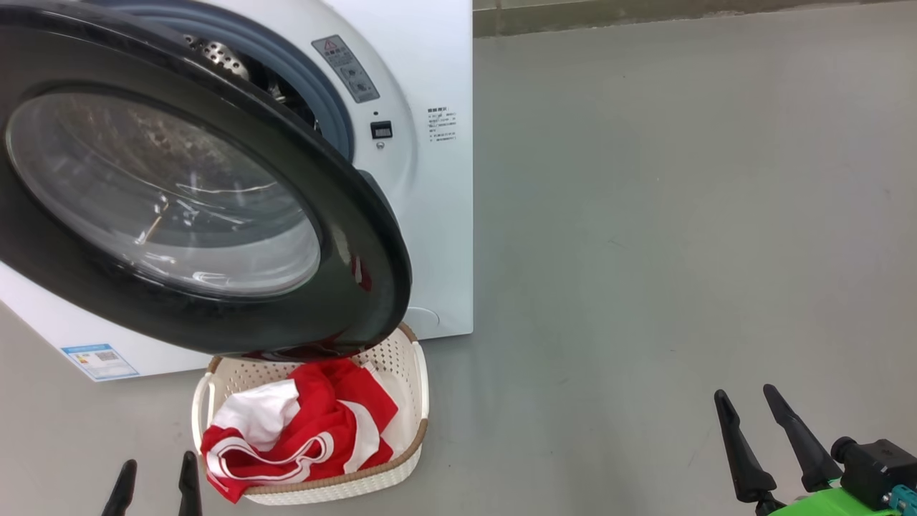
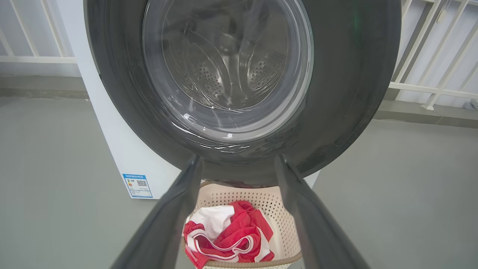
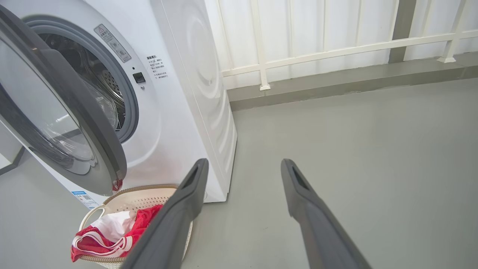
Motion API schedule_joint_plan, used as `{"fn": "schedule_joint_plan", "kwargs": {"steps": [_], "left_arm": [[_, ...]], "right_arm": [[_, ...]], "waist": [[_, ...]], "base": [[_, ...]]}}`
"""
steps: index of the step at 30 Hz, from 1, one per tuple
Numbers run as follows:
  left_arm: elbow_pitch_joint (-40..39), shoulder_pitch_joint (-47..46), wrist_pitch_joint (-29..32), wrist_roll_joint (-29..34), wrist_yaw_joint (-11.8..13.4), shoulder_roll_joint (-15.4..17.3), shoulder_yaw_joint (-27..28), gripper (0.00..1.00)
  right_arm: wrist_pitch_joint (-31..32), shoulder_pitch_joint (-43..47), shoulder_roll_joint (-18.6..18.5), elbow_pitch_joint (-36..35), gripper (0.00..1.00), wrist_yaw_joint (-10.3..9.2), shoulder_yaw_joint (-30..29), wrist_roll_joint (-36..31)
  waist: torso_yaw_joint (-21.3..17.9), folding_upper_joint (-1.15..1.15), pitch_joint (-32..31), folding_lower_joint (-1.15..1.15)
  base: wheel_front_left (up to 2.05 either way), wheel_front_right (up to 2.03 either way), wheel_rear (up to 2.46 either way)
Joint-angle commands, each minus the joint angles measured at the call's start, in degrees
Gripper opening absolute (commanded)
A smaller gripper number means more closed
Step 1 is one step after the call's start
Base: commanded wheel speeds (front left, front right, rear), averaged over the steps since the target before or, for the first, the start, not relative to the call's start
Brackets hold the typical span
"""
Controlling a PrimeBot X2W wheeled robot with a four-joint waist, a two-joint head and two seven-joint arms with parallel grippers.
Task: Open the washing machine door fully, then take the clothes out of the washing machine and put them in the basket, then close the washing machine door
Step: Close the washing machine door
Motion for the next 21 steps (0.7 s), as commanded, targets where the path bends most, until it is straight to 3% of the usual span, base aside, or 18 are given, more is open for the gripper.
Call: {"fn": "schedule_joint_plan", "kwargs": {"steps": [1,11,12,13,15,16,17,21], "left_arm": [[-1.1,-1.2,-0.7,0.4,-0.3,0.4,1.6,1.0],[-0.7,-2.2,-0.7,-0.1,-0.3,0.1,1.3,1.0],[-0.7,-2.2,-0.7,-0.1,-0.3,0.1,1.2,1.0],[-0.7,-2.3,-0.7,-0.1,-0.3,0.0,1.0,1.0],[-0.6,-2.3,-0.7,-0.2,-0.3,-0.1,0.5,1.0],[-0.6,-2.3,-0.7,-0.2,-0.3,-0.1,0.5,1.0],[-0.3,-2.3,-0.7,-0.4,-0.3,-0.2,0.1,1.0],[0.2,-2.5,-0.7,-0.7,-0.3,-0.4,-0.5,1.0]], "right_arm": [[-0.4,-0.4,-1.4,-1.4,1.0,0.37,1.0,-0.6],[-0.4,-0.6,-1.2,-1.6,1.0,0.37,0.4,-0.6],[-0.4,-0.6,-1.2,-1.6,0.94,0.37,0.4,-0.6],[-0.4,-0.7,-1.1,-1.7,0.67,0.37,0.4,-0.6],[-0.4,-0.8,-1.0,-1.8,0.27,0.37,0.8,-0.4],[-0.4,-0.8,-1.0,-1.8,0.27,0.37,0.8,-0.4],[-0.4,-1.2,-1.0,-1.9,0.0,0.37,1.7,-0.1],[-0.4,-1.7,-1.3,-2.1,0.0,0.37,3.6,0.5]], "waist": [[0.0,0.0,0.1,0.0],[0.8,0.0,0.2,0.0],[1.0,0.0,0.2,0.0],[1.3,0.0,0.2,0.0],[1.9,0.0,0.1,0.0],[1.9,0.0,0.1,0.0],[2.7,0.0,0.0,0.0],[4.3,0.0,-0.1,0.0]], "base": [[0.0,0.0,0.0],[0.0,0.0,0.0],[0.0,0.0,0.0],[0.0,0.0,0.0],[0.0,0.0,0.0],[0.0,0.0,0.0],[0.0,0.0,0.0],[0.0,0.0,0.0]]}}
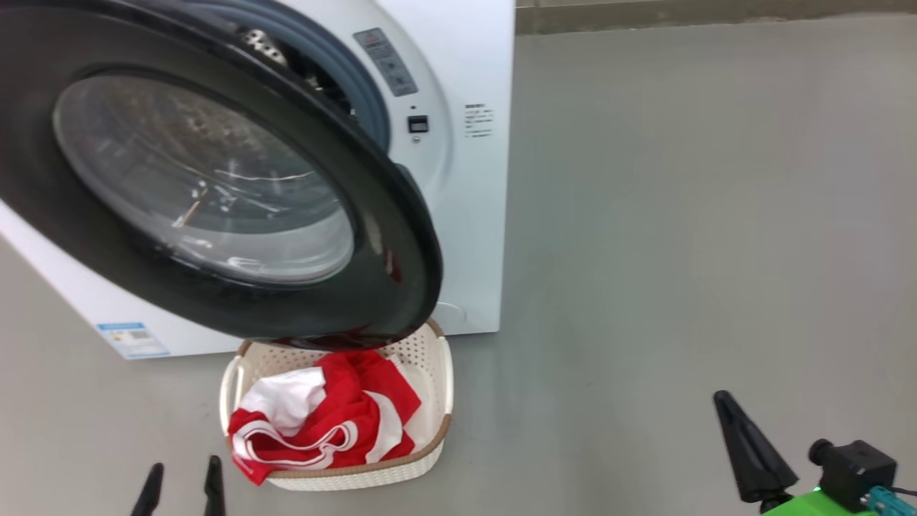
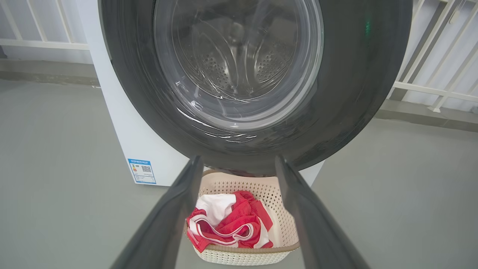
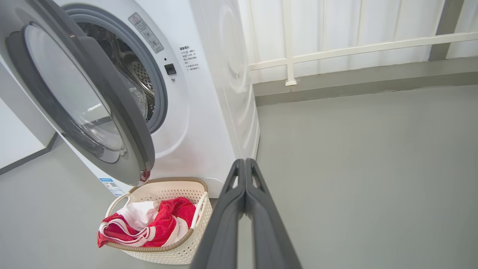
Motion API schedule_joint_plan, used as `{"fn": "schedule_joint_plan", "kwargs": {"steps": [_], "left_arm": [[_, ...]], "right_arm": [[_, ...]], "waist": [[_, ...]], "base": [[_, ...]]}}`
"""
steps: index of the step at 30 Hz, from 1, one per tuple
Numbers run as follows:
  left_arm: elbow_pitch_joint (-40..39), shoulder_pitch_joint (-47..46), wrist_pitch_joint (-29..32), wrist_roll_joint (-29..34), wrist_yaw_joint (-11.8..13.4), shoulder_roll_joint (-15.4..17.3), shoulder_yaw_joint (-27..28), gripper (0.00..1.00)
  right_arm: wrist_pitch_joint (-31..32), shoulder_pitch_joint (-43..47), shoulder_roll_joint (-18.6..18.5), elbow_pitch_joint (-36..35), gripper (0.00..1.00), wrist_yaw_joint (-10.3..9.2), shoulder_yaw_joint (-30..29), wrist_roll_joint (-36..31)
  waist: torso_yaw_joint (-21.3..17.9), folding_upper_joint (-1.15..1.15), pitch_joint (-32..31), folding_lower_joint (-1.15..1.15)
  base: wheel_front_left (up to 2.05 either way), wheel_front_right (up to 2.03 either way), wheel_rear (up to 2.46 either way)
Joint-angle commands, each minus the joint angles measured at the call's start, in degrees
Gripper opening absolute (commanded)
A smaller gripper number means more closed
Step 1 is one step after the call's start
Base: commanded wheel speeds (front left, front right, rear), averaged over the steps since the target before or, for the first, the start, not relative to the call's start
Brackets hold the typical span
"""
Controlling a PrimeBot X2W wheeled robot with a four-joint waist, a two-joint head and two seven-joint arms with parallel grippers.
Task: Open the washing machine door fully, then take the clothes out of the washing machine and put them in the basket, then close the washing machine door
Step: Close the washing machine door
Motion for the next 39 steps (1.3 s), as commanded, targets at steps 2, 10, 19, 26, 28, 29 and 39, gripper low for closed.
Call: {"fn": "schedule_joint_plan", "kwargs": {"steps": [2,10,19,26,28,29,39], "left_arm": [[-0.8,-2.6,-0.7,-0.5,-0.3,0.2,0.8,1.0],[0.2,-3.3,-0.7,-3.8,-0.3,0.1,-2.1,1.0],[0.3,-5.4,-0.7,-6.2,-0.3,0.1,-5.4,1.0],[0.3,-7.8,-0.7,-7.8,-0.3,0.1,-8.3,1.0],[0.2,-8.4,-0.7,-8.4,-0.3,0.1,-8.8,1.0],[0.3,-8.6,-0.7,-8.7,-0.3,0.1,-9.1,1.0],[0.1,-11.1,-0.7,-10.8,-0.3,0.1,-11.3,1.0]], "right_arm": [[-0.4,-2.3,-1.5,-1.6,0.0,0.37,2.9,0.6],[-0.4,-8.1,-1.4,-1.0,0.0,0.37,9.2,1.7],[-0.4,-19.2,-1.1,0.7,0.0,0.37,14.4,3.1],[-0.4,-28.1,-1.5,2.8,0.0,0.37,17.5,3.8],[-0.4,-30.1,-1.7,3.7,0.0,0.37,18.9,3.9],[-0.4,-31.1,-1.9,4.2,0.0,0.37,19.6,3.9],[-0.4,-37.7,-3.4,6.7,0.0,0.37,21.5,4.9]], "waist": [[2.4,0.0,0.0,0.0],[7.7,0.0,0.6,0.0],[13.0,0.0,3.3,0.0],[16.0,0.0,6.5,0.0],[16.6,0.0,7.4,0.0],[16.9,0.0,8.0,0.0],[19.0,0.0,12.1,0.0]], "base": [[0.0,0.0,0.0],[0.0,0.0,0.0],[0.0,0.0,0.0],[0.0,0.0,0.0],[0.0,0.0,0.0],[0.0,0.0,0.0],[0.0,0.0,0.0]]}}
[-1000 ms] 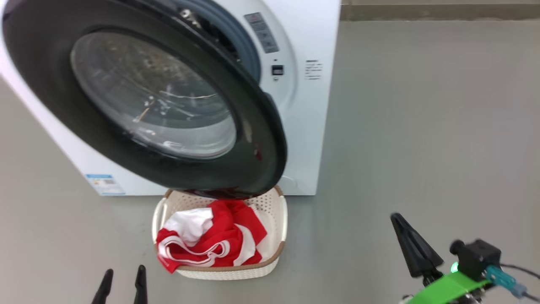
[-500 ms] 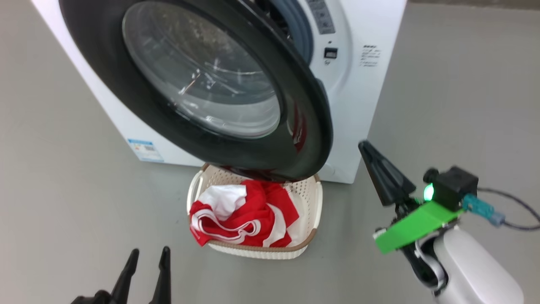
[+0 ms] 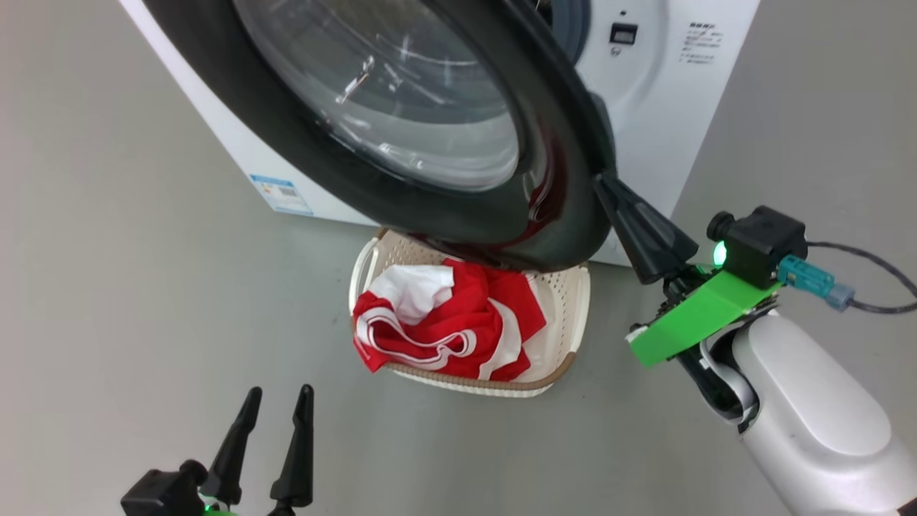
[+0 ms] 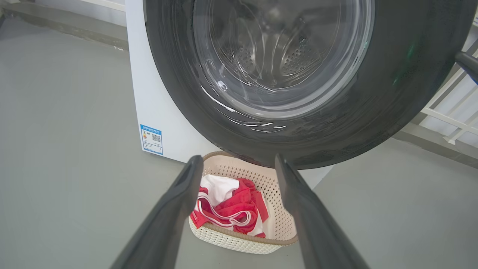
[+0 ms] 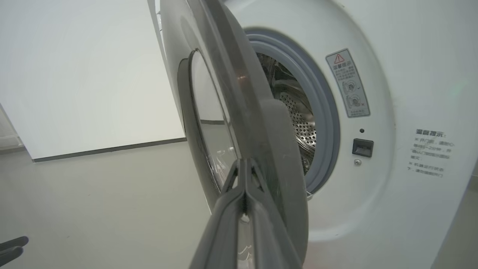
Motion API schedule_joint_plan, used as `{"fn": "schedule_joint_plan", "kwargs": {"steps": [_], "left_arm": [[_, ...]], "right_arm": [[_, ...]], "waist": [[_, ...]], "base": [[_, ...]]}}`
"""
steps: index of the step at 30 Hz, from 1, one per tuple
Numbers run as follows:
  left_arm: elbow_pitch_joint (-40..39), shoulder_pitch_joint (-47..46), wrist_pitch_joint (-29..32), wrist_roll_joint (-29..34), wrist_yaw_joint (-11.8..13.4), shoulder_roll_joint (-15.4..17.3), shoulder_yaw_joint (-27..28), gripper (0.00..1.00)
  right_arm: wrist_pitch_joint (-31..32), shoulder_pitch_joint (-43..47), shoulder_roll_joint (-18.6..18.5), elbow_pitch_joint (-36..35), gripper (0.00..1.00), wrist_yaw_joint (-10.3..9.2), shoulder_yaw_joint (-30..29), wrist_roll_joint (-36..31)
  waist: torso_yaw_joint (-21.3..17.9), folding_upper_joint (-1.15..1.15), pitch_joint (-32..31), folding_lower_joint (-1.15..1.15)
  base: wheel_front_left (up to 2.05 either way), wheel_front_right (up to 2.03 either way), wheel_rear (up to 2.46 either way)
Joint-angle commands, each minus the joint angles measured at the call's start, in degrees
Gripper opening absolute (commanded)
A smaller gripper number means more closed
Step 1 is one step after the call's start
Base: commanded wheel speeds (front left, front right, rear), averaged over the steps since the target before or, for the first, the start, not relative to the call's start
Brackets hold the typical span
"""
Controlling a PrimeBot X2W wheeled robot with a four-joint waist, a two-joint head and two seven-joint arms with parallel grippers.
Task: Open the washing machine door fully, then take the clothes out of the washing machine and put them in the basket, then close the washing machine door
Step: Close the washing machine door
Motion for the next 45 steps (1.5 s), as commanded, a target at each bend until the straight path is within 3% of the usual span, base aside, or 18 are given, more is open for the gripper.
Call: {"fn": "schedule_joint_plan", "kwargs": {"steps": [1,28,45], "left_arm": [[-1.4,-1.9,-0.7,-0.7,-0.3,0.4,1.4,1.0],[-4.2,-9.7,-0.7,-5.4,-0.3,0.4,-2.8,1.0],[-4.4,-11.7,-0.7,-6.5,-0.1,0.4,-3.2,1.0]], "right_arm": [[-0.3,-1.5,-0.1,-1.1,0.0,0.34,0.8,0.5],[-0.3,-15.9,-5.2,-0.5,0.0,0.34,-5.3,0.4],[-0.3,-20.1,-4.3,-0.3,0.0,0.34,-8.5,0.1]], "waist": [[1.2,0.0,1.7,0.0],[4.5,0.0,14.9,0.0],[5.0,0.0,17.3,0.0]], "base": [[0.0,0.0,0.0],[0.0,0.0,0.0],[0.0,0.0,0.0]]}}
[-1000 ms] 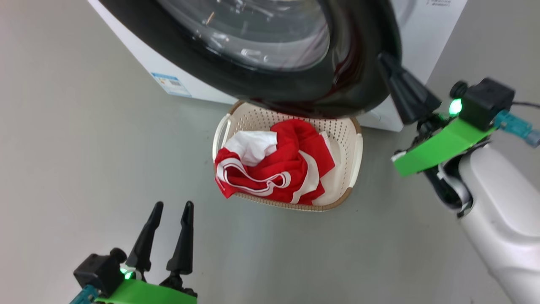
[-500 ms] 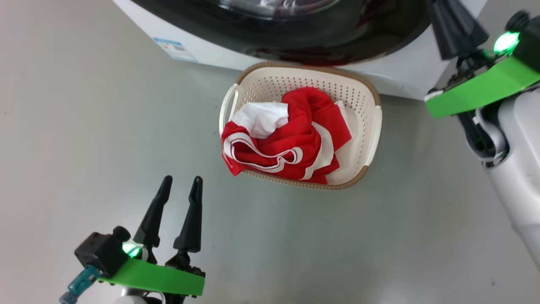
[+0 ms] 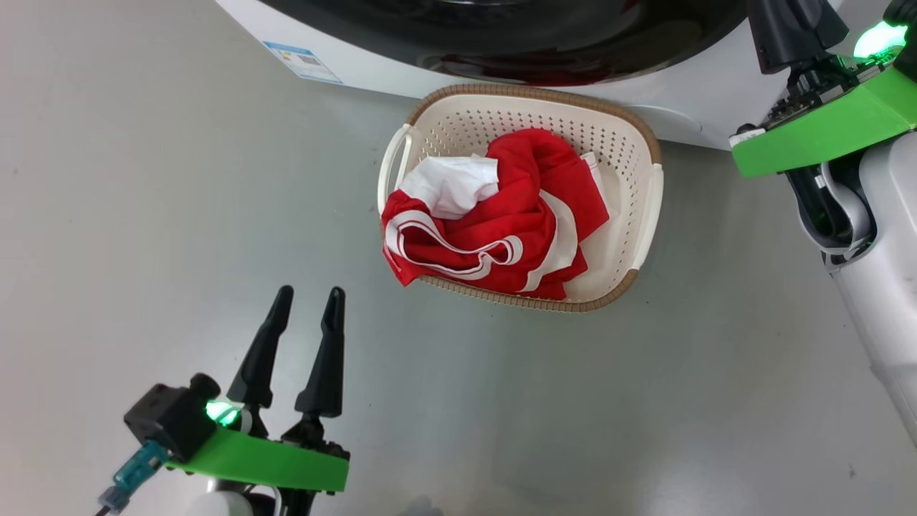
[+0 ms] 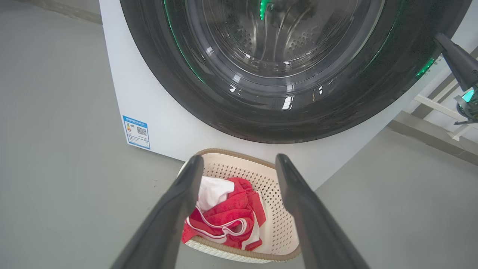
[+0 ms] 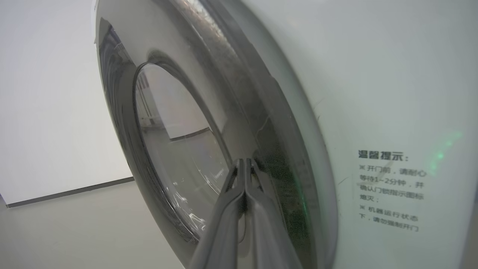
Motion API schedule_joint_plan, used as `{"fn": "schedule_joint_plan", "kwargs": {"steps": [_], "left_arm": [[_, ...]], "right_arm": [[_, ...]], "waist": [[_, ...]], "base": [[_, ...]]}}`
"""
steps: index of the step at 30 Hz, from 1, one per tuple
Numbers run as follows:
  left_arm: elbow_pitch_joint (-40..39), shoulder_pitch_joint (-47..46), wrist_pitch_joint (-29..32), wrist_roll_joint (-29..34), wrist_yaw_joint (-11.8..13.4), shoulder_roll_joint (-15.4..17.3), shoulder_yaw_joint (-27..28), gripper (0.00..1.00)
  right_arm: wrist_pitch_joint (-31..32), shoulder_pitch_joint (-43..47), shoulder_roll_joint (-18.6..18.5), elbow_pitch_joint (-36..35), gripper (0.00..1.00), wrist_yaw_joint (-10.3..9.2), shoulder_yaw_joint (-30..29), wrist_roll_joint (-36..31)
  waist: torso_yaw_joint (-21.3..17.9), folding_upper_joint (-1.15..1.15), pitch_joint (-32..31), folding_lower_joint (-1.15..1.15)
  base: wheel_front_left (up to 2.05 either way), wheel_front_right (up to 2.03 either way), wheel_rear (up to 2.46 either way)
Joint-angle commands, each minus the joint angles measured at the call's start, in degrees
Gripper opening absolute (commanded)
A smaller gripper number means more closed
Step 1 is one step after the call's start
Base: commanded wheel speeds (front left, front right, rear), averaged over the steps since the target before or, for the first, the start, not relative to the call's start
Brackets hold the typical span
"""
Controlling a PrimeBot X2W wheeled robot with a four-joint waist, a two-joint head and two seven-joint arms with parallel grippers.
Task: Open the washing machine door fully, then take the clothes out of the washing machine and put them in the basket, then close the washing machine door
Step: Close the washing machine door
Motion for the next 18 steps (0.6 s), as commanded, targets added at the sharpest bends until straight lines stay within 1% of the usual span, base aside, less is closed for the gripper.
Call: {"fn": "schedule_joint_plan", "kwargs": {"steps": [1,6,10,18], "left_arm": [[-1.2,-1.2,-0.7,-0.4,-0.1,1.1,1.7,1.0],[-1.5,-1.7,-0.7,-0.5,-0.1,1.1,1.4,1.0],[-1.4,-1.9,-0.7,-0.4,0.0,1.1,1.5,1.0],[-0.2,-1.5,-0.7,1.8,-0.1,1.1,2.4,1.0]], "right_arm": [[-0.3,-1.9,0.8,-0.8,0.0,-0.15,-1.5,-0.4],[-0.3,-3.3,1.1,-0.4,0.0,-0.15,-1.9,-0.6],[-0.3,-3.4,1.6,-0.5,0.0,-0.15,-0.6,-0.7],[-0.3,2.0,1.3,-0.9,0.0,-0.15,3.4,0.0]], "waist": [[0.1,0.0,0.3,0.0],[0.1,0.0,1.1,0.0],[-0.4,0.0,1.3,0.0],[-2.7,0.0,-2.1,0.0]], "base": [[0.0,0.0,0.0],[0.0,0.0,0.0],[0.0,0.0,0.0],[0.0,0.0,0.0]]}}
